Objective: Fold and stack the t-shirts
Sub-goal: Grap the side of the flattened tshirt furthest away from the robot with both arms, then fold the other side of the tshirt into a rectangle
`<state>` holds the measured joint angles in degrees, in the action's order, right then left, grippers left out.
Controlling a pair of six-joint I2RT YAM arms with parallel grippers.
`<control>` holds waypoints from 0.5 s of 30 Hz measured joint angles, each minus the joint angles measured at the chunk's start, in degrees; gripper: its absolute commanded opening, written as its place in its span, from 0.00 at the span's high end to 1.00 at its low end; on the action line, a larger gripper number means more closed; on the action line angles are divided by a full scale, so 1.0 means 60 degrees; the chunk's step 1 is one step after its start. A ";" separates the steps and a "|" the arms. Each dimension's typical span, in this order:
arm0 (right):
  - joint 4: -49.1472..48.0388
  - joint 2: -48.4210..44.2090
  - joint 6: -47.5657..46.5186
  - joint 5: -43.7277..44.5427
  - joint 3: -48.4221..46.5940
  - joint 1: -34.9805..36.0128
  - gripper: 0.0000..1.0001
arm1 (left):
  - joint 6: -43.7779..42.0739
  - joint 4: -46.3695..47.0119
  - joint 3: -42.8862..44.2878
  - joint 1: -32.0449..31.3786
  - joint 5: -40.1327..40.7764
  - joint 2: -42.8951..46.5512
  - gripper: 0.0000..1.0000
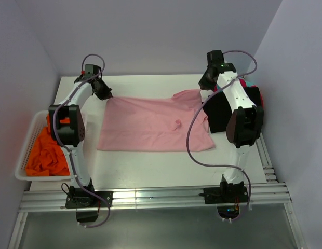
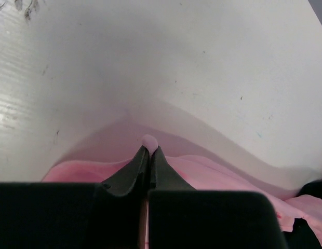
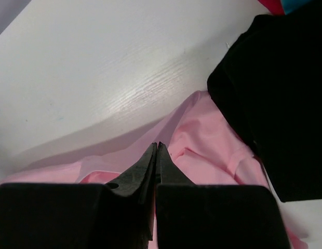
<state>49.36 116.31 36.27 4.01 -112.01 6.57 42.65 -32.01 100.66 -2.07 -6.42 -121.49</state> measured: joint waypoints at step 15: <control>-0.0590 -0.2845 0.0000 -0.0036 0.3599 0.0004 1.00 | -0.0040 -0.0007 -0.2517 0.0000 0.0335 0.2280 1.00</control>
<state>45.82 99.24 36.27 3.79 -90.41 6.59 42.41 -32.05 85.56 -2.07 -4.40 -107.81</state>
